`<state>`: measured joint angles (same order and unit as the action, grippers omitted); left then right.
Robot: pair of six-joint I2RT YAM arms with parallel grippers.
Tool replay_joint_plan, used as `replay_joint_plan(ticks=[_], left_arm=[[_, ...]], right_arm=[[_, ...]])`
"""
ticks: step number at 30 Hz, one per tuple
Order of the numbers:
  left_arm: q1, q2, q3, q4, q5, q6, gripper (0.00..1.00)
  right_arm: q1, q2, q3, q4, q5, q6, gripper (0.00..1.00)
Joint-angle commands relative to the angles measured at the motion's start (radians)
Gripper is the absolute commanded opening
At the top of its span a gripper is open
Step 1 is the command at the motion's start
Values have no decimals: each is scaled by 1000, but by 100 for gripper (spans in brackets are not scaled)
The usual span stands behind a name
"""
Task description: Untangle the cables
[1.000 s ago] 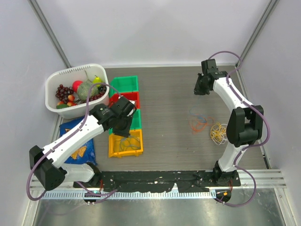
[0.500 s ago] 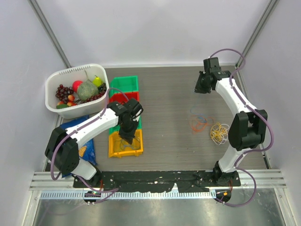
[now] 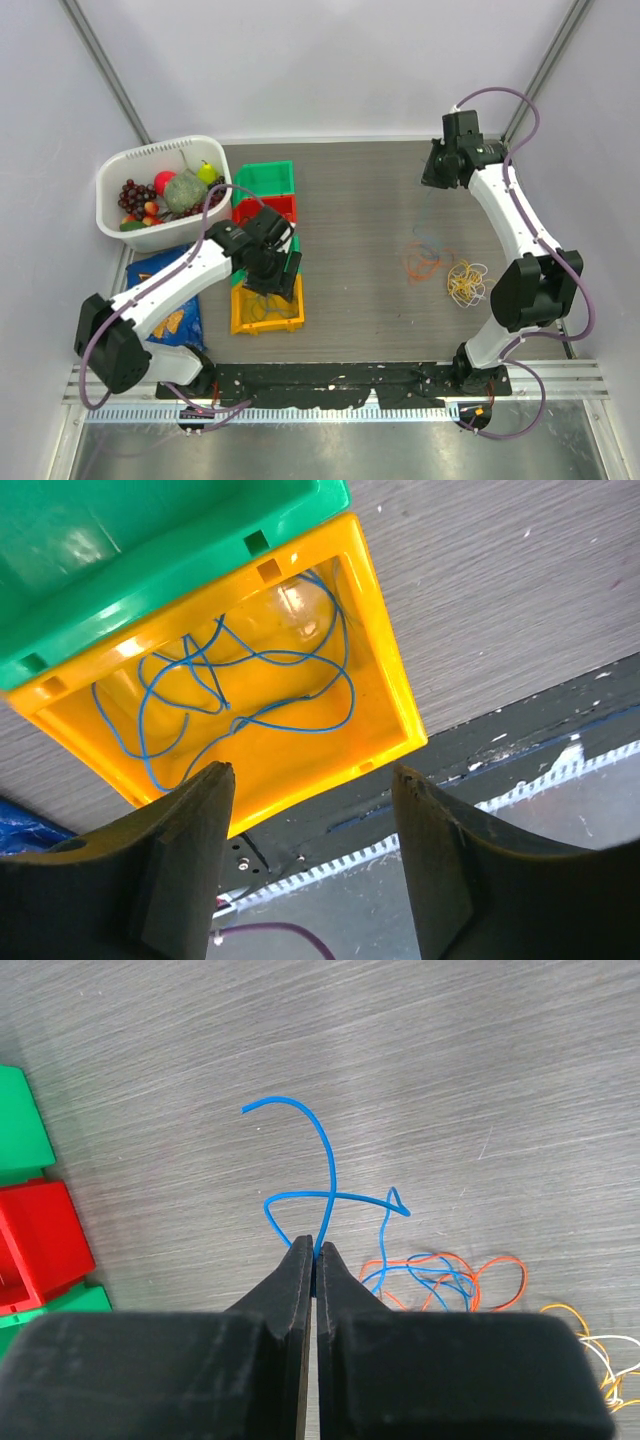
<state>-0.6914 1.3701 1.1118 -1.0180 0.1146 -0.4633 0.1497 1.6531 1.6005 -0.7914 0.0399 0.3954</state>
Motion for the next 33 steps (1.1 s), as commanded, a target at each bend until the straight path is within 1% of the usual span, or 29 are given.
replay_joint_plan(ticks=[1,6,9,12,14,15,17,18,20,23,25,28,30,33], left_arm=[[12,-121,-6,74,-44,-15,70],[12,-245,-23,229,-101,-92,73],[10,-282,-9,336,-156,-80,73],[12,-269,55,371,-171,20,75],[12,-258,82,392,-161,57,78],[12,-256,85,419,-147,58,80],[13,-238,95,488,-119,28,81],[13,-227,100,519,-92,12,83],[12,-201,111,570,-95,8,81],[12,-187,144,596,-102,61,77],[13,-192,148,627,-105,84,75],[13,-183,171,645,-105,80,76],[13,-168,193,642,-99,81,79],[13,-143,238,627,-87,89,80]], right_arm=[[11,-55,68,-19,-18,-40,1],[21,-76,47,44,-106,-44,1],[33,-104,36,73,-171,-24,1],[57,-162,-7,144,-251,23,1],[83,-191,-36,217,-293,100,1],[88,-193,-10,233,-311,117,1],[99,-184,59,231,-379,169,1],[106,-190,73,265,-429,175,1],[135,-205,93,299,-471,160,1],[159,-231,93,349,-495,157,1],[166,-257,73,415,-499,168,1],[175,-288,41,547,-495,189,1],[175,-283,45,593,-492,197,1],[177,-250,87,601,-485,194,1]])
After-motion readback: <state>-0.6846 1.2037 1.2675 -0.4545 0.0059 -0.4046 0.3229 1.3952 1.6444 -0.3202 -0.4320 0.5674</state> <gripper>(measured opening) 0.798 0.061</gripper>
